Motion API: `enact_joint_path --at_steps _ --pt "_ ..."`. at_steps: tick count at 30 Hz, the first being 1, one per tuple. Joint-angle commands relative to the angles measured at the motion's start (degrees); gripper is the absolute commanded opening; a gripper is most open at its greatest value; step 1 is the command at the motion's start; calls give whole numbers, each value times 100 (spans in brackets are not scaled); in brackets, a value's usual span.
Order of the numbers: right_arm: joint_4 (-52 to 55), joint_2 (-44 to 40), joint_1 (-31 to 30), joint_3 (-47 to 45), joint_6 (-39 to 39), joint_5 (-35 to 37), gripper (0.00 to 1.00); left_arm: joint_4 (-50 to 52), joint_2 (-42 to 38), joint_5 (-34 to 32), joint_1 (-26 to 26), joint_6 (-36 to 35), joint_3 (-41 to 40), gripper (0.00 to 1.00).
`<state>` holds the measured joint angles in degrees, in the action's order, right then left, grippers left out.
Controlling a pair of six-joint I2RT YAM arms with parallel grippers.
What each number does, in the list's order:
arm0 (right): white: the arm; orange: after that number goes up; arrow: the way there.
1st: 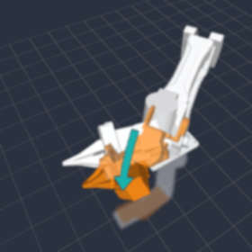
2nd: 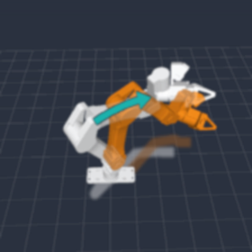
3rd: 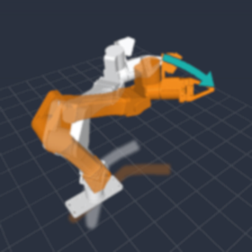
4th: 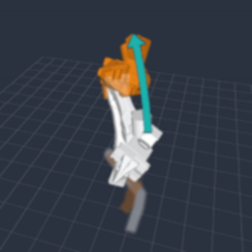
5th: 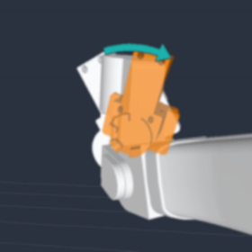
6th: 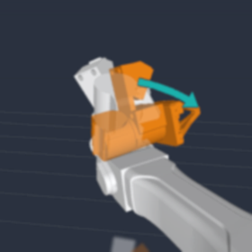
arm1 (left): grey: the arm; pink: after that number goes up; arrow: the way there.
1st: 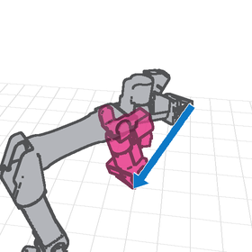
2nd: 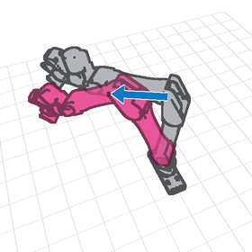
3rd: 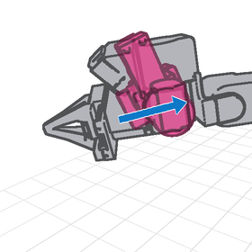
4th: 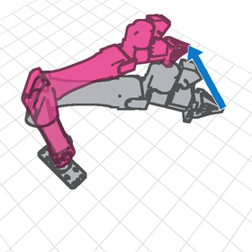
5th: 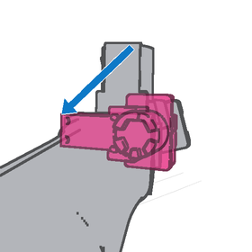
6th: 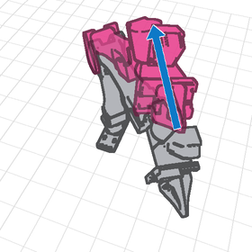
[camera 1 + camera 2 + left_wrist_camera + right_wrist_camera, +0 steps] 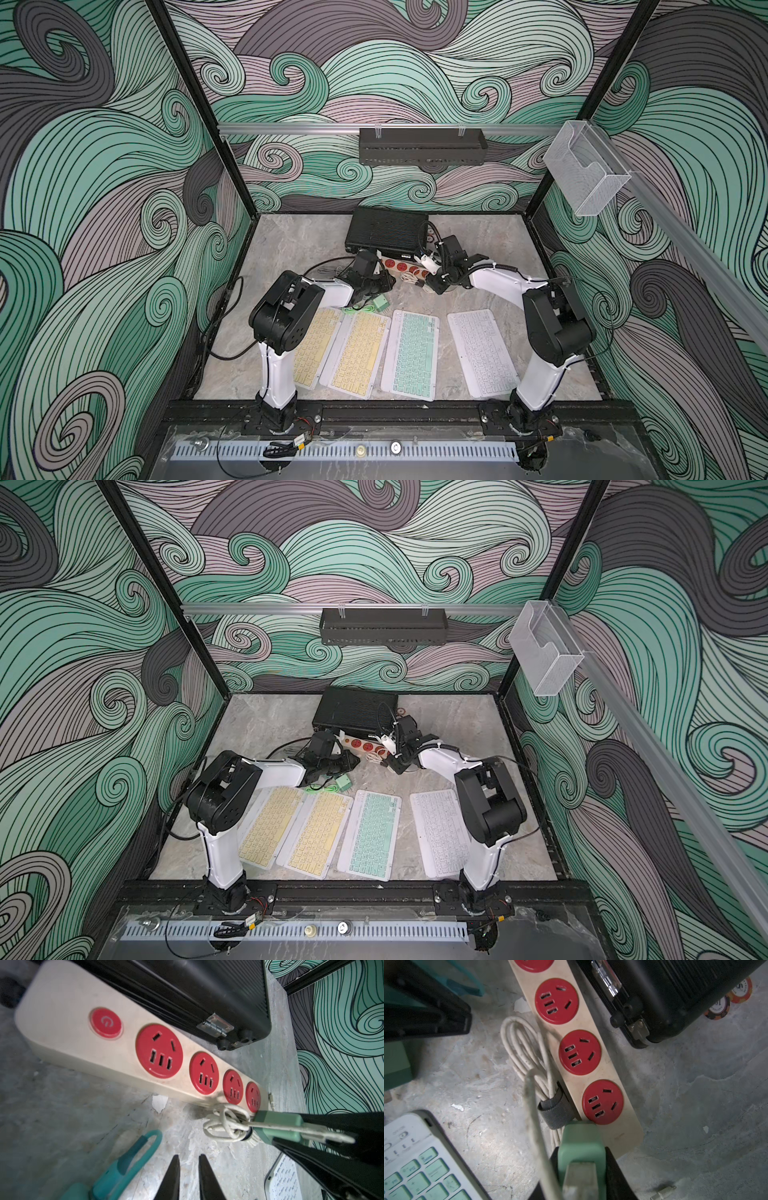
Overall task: Unplug the wireless keyboard
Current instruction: Place the plug at the center of the board.
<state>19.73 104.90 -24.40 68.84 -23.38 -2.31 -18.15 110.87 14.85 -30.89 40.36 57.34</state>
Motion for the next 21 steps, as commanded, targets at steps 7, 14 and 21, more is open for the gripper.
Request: enact_joint_path --at_steps 7,14,21 --pt "-129 -20 485 -173 250 -324 0 135 84 145 31 -90 181 20" --pt "276 -98 1118 -247 723 -1571 0 104 7 126 30 -90 121 20" --pt "419 63 1204 -282 712 -1619 0 50 -139 5 24 -151 10 20"
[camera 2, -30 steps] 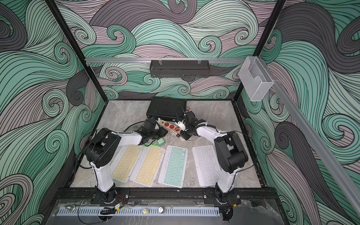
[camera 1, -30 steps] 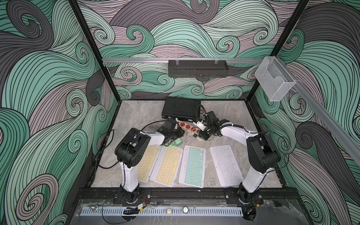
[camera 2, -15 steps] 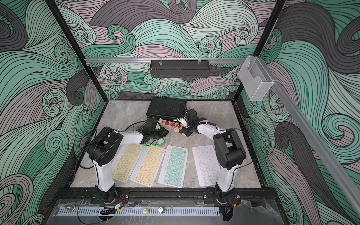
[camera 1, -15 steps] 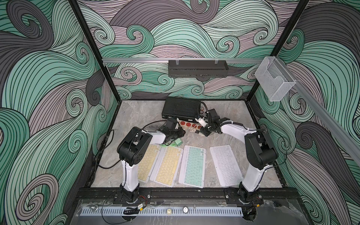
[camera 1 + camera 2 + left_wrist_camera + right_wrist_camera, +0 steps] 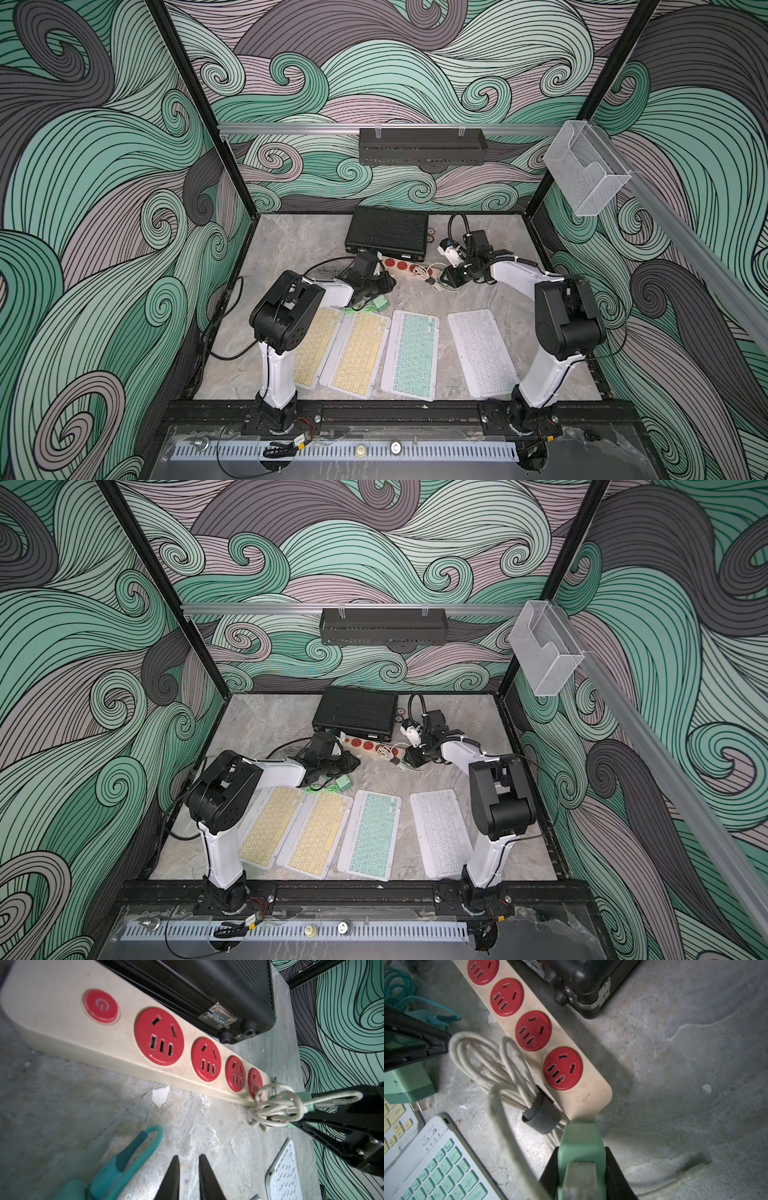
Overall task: Unplug the wireless keyboard
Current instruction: Place the plug at the center of the board.
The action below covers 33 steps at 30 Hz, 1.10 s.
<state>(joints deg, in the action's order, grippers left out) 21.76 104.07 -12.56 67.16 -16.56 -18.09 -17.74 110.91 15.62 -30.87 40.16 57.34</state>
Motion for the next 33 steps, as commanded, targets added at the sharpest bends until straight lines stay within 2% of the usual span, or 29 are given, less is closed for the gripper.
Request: enact_joint_path --at_steps 1,5,13,16,20,23,25,27,30,33 --pt "206 164 32 -111 29 -15 2 -26 -158 -91 27 -131 -16 20" --pt "130 257 166 -55 165 141 27 -137 -298 -186 38 -156 -149 20" --pt "-86 -79 193 -90 278 209 53 -393 -1034 -745 40 -466 -677 20" --pt "-443 -515 193 -326 338 199 61 -530 -1575 -1264 38 -703 -1057 19" --pt "-1016 -1373 253 -1037 561 278 73 -451 -2596 -2475 37 -1173 -1613 23" --pt "-1869 -2280 387 -1974 860 411 84 -134 -3476 -4159 106 -1342 -1963 36" --pt "-2629 -2972 434 -2749 882 648 90 -311 -3845 -4853 326 -1733 -2260 47" --pt "-3309 -3553 471 -3425 1013 1209 98 -624 -4000 -5407 567 -2219 -2527 57" --pt "-4191 -4096 526 -4244 1050 1932 99 -694 -4118 -5665 1228 -2531 -2710 71" --pt "-5591 -3832 565 -4948 1044 2386 99 -192 -4486 -6124 1722 -2635 -2745 78"
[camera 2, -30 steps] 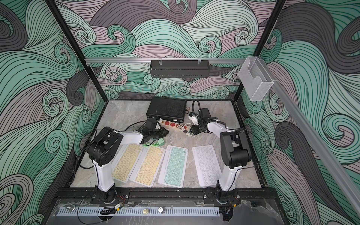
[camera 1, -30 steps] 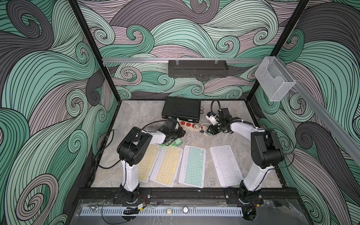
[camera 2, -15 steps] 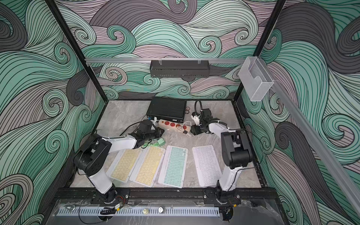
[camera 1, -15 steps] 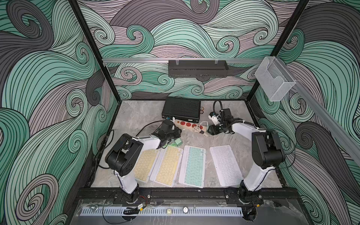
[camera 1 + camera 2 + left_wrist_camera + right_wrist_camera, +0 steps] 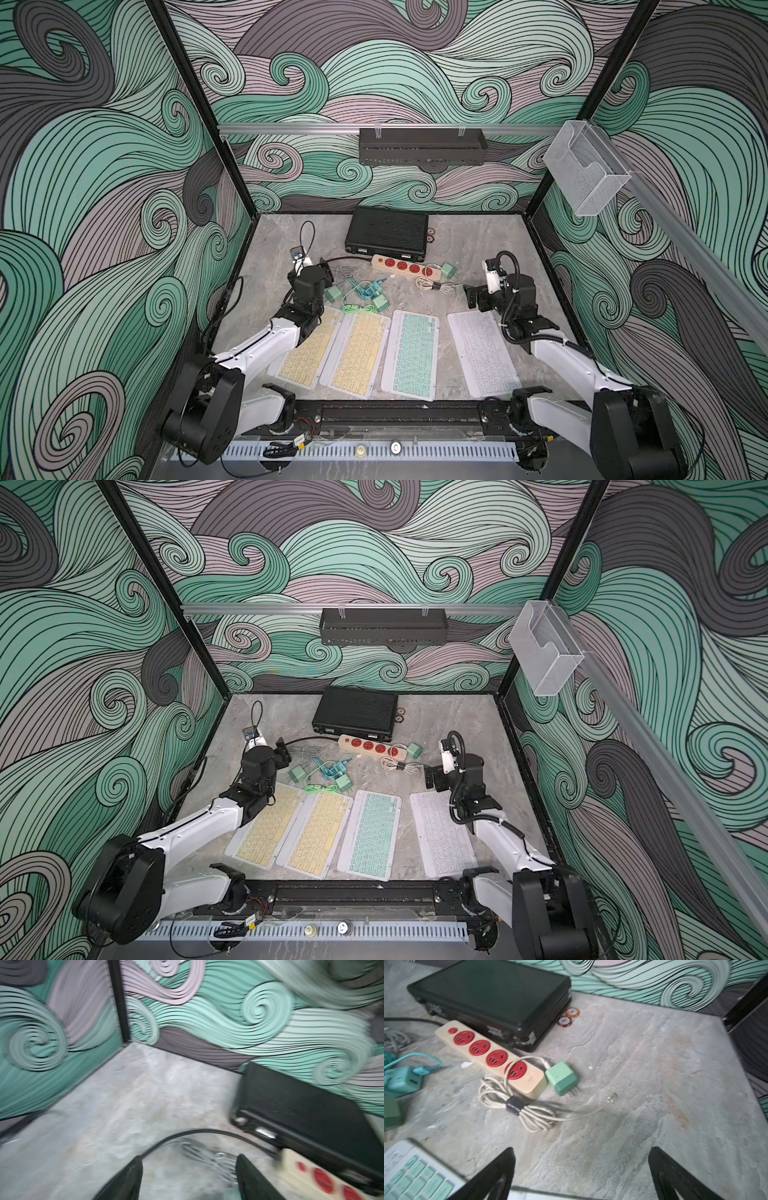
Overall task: Unplug the wireless keyboard
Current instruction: Place the plug at the center of the board.
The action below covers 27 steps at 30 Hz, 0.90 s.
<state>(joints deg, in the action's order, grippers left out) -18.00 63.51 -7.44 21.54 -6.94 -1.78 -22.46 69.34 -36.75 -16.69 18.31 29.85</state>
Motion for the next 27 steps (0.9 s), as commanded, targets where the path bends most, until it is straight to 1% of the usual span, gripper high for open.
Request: enact_joint_path --at_steps 1,2,3,4,5,6,7,8,9,10,12,13,15,16,17,18,19,21,22,23,24,25,26,27 --pt "-2158 533 116 -540 142 874 100 363 -542 -944 416 -511 -98 81" --pt "-2596 816 174 -567 207 928 99 176 -692 -863 557 -612 -292 83" --pt "-2717 968 198 -490 105 817 100 -192 -815 -717 740 -690 -607 87" --pt "-2749 1096 211 -425 -16 476 99 -633 -836 -512 975 -763 -944 89" --pt "-3086 1378 265 -443 -18 155 100 -1025 -761 -398 1141 -819 -1189 89" --pt "-3584 1831 270 -444 -114 -45 100 -1240 -626 -358 1311 -774 -1328 90" --pt "-3933 2149 381 -416 46 -25 100 -1153 -434 -241 1477 -645 -1269 91" --pt "-3852 2275 515 -387 200 7 100 -995 -254 -39 1593 -521 -1138 91" --pt "-3990 2462 656 -330 326 -181 100 -862 -9 332 1665 -520 -975 91" --pt "-3970 2546 698 -235 344 -290 100 -958 264 595 1686 -692 -858 91" --pt "-3254 2371 684 -16 304 -269 100 -791 453 997 1699 -789 -620 89" --pt "-3177 2397 691 29 334 -221 100 -966 498 1146 1720 -838 -665 89" --pt "-3402 2456 682 -20 386 -82 100 -1707 681 1264 1810 -856 -942 90" --pt "-3212 2405 680 42 378 -92 100 -2097 878 1399 1920 -818 -1033 91" --pt "-3123 2401 683 69 378 -95 100 -2296 1042 1718 2045 -824 -1051 90" --pt "-3255 2435 683 36 386 -88 100 -2339 1158 2014 2106 -885 -995 89" --pt "-3221 2447 687 46 406 -37 100 -2125 1178 2219 2108 -919 -893 88" --pt "-2941 2456 693 202 551 274 100 -2477 1669 2524 2108 -1157 -861 87" --pt "-3028 2464 696 170 547 287 100 -2651 1833 2701 2108 -1340 -805 87" --pt "-2993 2458 700 179 538 292 100 -2584 1887 2832 2108 -1424 -712 87" --pt "-3001 2431 700 163 528 277 100 -2147 1863 2935 2108 -1445 -542 88" --pt "-3041 2430 680 143 494 245 99 -1671 1744 2927 2104 -1313 -368 98" --pt "-3007 2445 681 163 500 225 100 -1615 1731 2909 2089 -1328 -355 99" --pt "-2999 2439 682 175 501 213 100 -2014 1833 2983 2084 -1482 -480 99"
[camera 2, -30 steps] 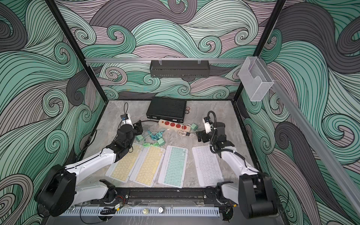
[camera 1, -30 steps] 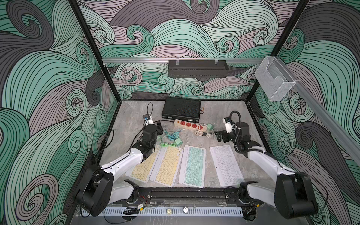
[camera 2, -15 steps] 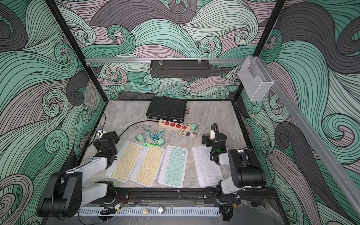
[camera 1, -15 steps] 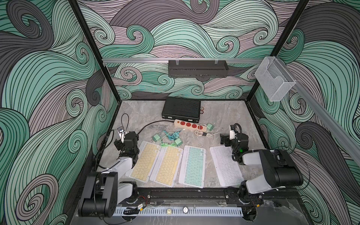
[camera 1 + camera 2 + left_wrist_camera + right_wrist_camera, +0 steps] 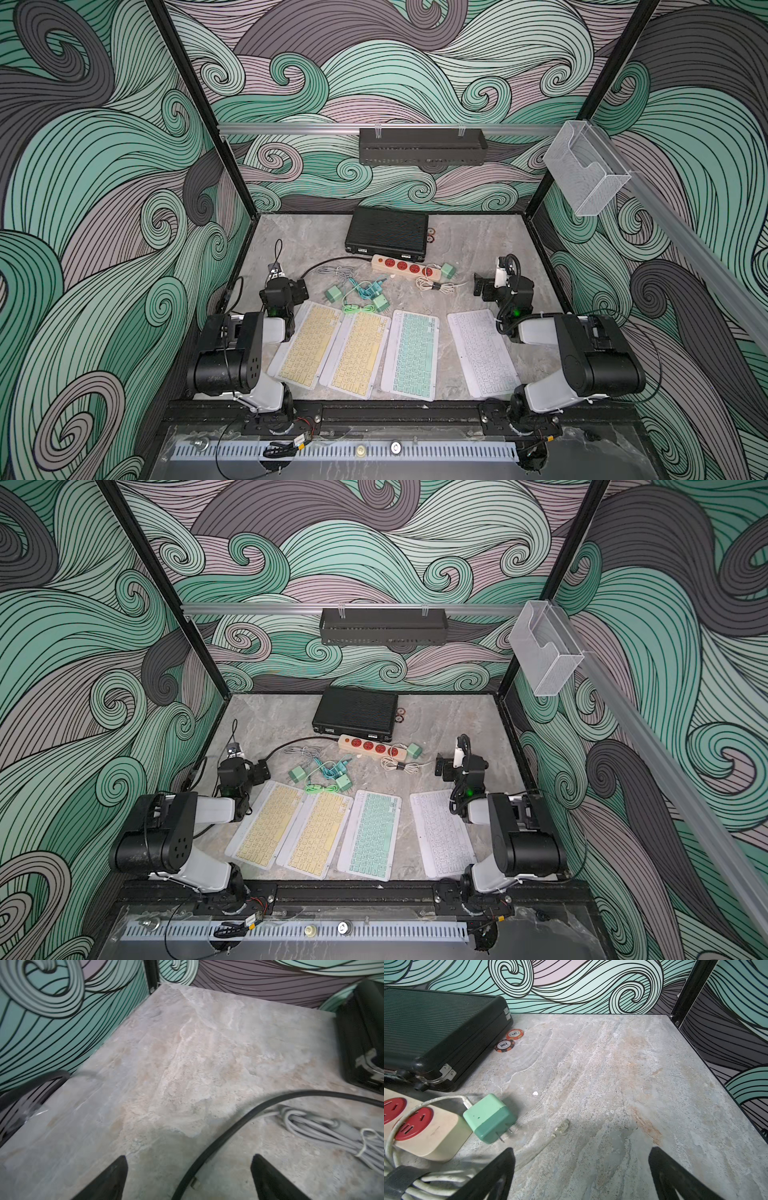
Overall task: Unplug the wireless keyboard
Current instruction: Place the plug at the center of the board, then reset both arms
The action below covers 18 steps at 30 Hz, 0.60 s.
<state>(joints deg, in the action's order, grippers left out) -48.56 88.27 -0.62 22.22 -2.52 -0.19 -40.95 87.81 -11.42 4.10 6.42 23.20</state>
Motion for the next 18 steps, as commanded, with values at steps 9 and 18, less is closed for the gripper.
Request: enact_joint_path --at_steps 9,18 --pt "64 -30 1 103 59 54 99 151 -60 281 -76 -255 307 99" --pt "65 -31 7 107 59 53 100 226 -87 261 -76 -228 322 98"
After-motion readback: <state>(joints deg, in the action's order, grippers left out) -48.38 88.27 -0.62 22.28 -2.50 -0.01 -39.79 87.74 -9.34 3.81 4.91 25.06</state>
